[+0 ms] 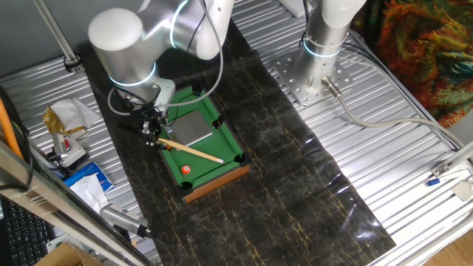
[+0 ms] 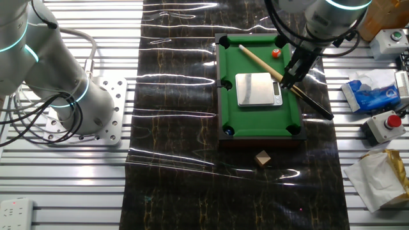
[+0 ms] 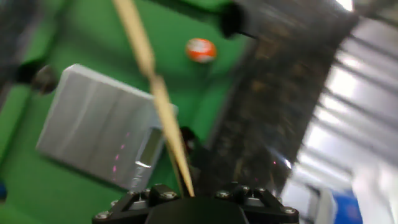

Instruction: Hit the pool ball

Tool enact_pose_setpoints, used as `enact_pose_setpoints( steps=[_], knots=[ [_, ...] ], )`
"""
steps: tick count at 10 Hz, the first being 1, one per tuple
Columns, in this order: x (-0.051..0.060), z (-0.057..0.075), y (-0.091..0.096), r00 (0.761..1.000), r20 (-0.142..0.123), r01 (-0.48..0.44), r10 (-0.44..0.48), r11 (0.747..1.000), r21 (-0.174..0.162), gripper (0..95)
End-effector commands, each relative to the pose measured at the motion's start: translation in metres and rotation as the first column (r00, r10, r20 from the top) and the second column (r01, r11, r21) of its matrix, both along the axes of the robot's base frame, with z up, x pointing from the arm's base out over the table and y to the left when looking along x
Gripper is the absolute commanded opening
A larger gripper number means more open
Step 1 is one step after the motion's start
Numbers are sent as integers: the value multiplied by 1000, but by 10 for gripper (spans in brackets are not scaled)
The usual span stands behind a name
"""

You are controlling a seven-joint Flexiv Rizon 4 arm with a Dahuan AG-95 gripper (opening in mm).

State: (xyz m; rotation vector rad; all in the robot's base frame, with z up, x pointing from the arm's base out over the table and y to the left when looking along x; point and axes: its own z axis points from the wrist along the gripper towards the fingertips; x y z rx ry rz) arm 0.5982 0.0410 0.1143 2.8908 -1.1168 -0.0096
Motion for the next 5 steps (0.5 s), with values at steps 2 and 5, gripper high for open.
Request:
enact_pose_setpoints(
  steps=[2,5],
  knots=[
    [36,14,-161,997,81,-15,13,1000,14,570],
    [45,11,-166,995,99,-2,0,1000,20,570]
  ],
)
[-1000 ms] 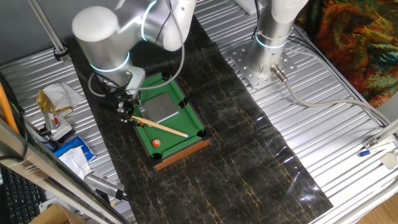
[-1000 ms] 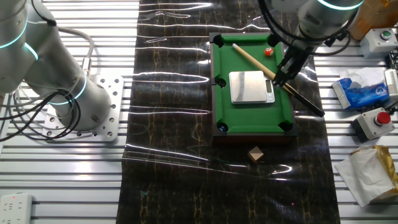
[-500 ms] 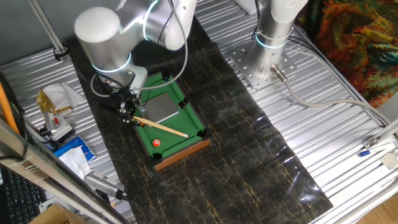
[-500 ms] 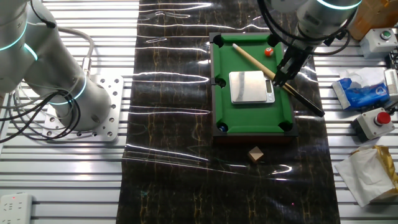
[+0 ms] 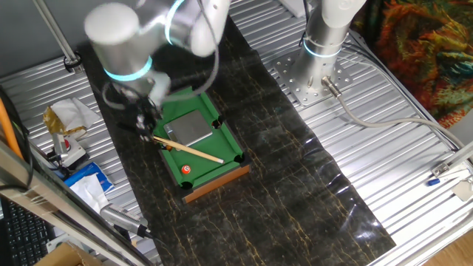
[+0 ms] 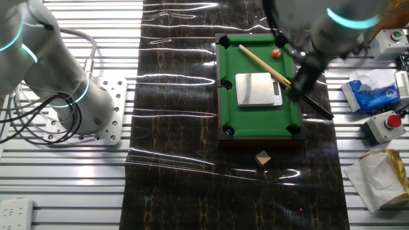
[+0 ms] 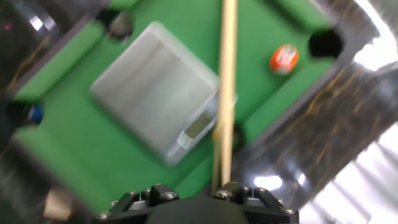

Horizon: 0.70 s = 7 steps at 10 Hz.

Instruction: Hit the pool ball

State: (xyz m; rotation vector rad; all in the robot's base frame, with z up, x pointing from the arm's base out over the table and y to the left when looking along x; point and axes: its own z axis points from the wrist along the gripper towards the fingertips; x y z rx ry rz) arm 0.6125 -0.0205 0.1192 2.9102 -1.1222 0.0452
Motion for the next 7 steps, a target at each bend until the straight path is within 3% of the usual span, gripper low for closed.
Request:
enact_pose_setpoints(
  steps=[1,5,6,7],
  knots=[
    [31,6,-105,999,52,15,-16,1000,20,570],
    [34,7,-101,999,47,20,-22,999,38,570],
    [35,7,-96,999,45,27,-29,999,37,380],
    [36,6,-91,998,41,37,-39,999,36,380]
  ],
)
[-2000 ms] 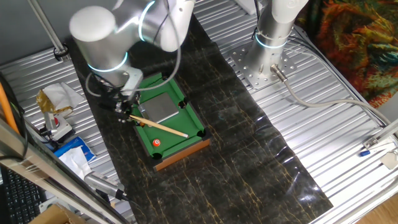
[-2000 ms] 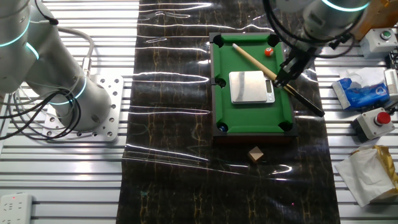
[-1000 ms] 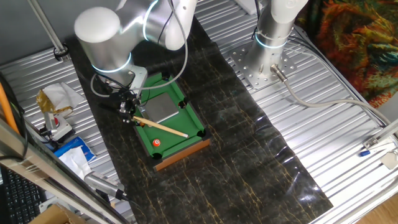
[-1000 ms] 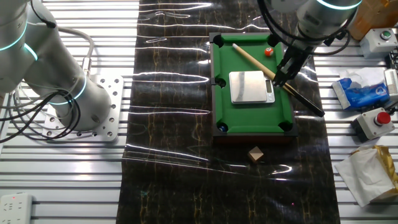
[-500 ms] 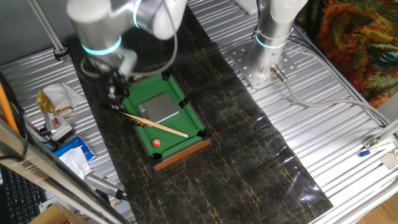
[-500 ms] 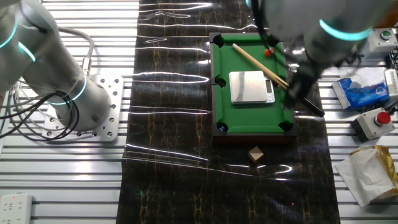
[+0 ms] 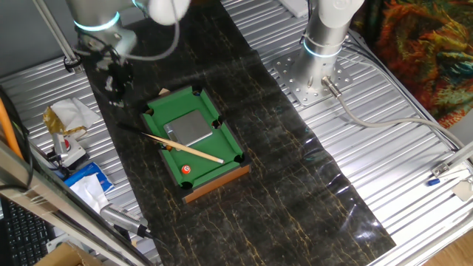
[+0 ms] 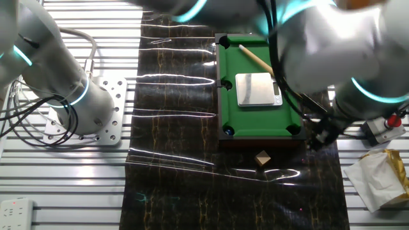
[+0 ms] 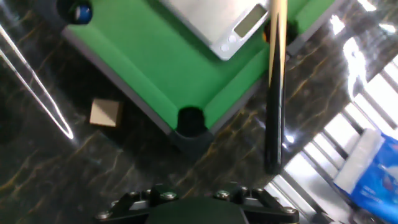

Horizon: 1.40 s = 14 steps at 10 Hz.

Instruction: Hit the pool ball

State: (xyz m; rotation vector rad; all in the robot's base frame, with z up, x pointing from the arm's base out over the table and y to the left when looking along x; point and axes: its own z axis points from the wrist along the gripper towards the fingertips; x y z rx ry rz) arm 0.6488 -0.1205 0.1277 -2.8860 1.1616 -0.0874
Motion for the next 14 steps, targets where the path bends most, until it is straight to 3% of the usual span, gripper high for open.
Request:
enact_pose_setpoints(
  steps=[1,3,5,8,12,14],
  knots=[
    [0,-1,16,1000,-3,13,-13,1000,-2,380],
    [2,0,34,999,2,33,-33,999,0,380],
    [4,-5,51,998,2,58,-58,998,13,380],
    [6,-13,78,998,10,63,-63,998,6,380],
    [16,0,83,997,10,82,-82,997,12,380],
    [25,2,87,996,22,86,-86,996,16,380]
  ],
)
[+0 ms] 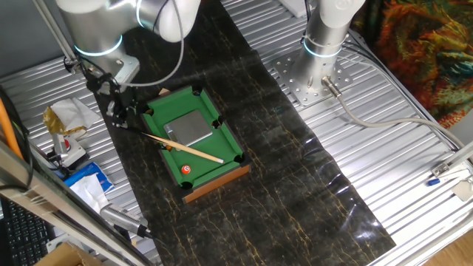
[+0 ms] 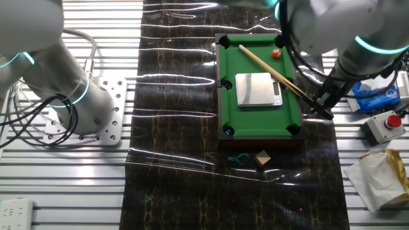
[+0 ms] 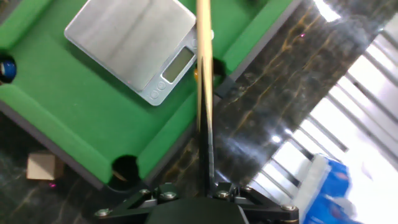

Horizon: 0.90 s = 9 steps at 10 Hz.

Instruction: Hit the pool ball

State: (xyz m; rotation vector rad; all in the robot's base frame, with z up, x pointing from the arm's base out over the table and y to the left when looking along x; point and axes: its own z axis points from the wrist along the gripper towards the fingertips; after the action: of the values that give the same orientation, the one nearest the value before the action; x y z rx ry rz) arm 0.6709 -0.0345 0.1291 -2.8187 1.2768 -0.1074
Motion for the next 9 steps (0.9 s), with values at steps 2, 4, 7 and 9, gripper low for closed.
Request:
enact_pose_setpoints(
  steps=[2,4,7,9],
  knots=[
    [10,-2,6,1000,12,9,-10,1000,11,380],
    [19,-8,12,999,14,29,-29,999,24,380],
    [26,-24,28,999,13,48,-49,999,22,380],
    [24,-32,36,999,7,53,-53,998,21,380]
  ],
)
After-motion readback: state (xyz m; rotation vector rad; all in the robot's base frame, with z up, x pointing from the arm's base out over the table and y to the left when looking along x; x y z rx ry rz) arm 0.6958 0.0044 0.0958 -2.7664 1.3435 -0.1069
